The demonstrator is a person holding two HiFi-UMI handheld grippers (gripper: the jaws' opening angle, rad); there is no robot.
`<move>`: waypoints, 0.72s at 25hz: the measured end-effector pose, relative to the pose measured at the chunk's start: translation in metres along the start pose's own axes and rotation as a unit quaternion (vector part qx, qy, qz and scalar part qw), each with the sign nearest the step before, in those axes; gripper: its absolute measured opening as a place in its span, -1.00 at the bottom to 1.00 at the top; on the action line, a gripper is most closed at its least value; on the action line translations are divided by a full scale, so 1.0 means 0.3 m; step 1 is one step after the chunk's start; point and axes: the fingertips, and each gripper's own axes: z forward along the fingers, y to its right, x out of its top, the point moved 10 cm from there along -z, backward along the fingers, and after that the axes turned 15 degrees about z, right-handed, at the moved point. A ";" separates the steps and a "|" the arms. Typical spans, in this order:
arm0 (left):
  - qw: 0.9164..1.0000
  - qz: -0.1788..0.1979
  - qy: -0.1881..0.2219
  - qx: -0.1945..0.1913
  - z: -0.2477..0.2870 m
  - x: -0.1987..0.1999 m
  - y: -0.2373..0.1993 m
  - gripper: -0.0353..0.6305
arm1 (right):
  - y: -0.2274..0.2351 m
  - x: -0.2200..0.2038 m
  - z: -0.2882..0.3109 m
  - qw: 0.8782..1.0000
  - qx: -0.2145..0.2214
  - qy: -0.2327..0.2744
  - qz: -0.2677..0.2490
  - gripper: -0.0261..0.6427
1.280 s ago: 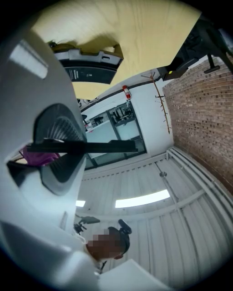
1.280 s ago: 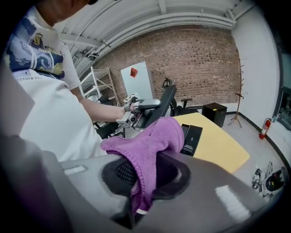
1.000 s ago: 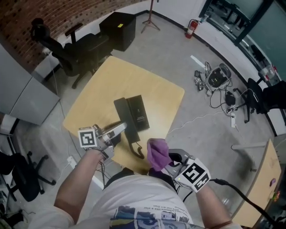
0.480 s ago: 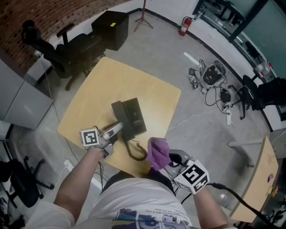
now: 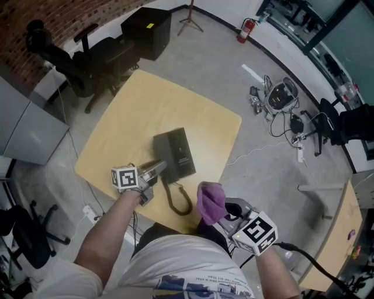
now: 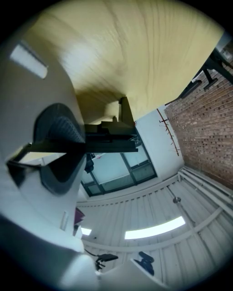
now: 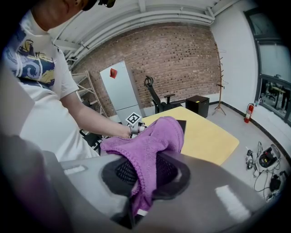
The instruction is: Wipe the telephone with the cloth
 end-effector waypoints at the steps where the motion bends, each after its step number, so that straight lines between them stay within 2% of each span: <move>1: 1.000 -0.006 0.000 -0.002 0.004 -0.004 0.002 -0.67 | 0.001 -0.001 0.000 1.000 0.001 -0.002 0.000 -0.79; 5: 1.000 -0.023 0.001 -0.004 0.021 -0.006 0.002 -0.66 | 0.003 0.003 0.003 1.000 0.003 -0.007 0.001 -0.79; 9: 0.999 -0.028 -0.008 0.014 0.023 -0.007 -0.008 -0.66 | -0.002 0.013 0.010 1.000 0.007 -0.005 -0.002 -0.79; 18: 0.998 -0.004 -0.034 0.052 0.021 0.010 0.001 -0.61 | -0.007 0.029 0.029 1.000 0.011 -0.003 -0.001 -0.79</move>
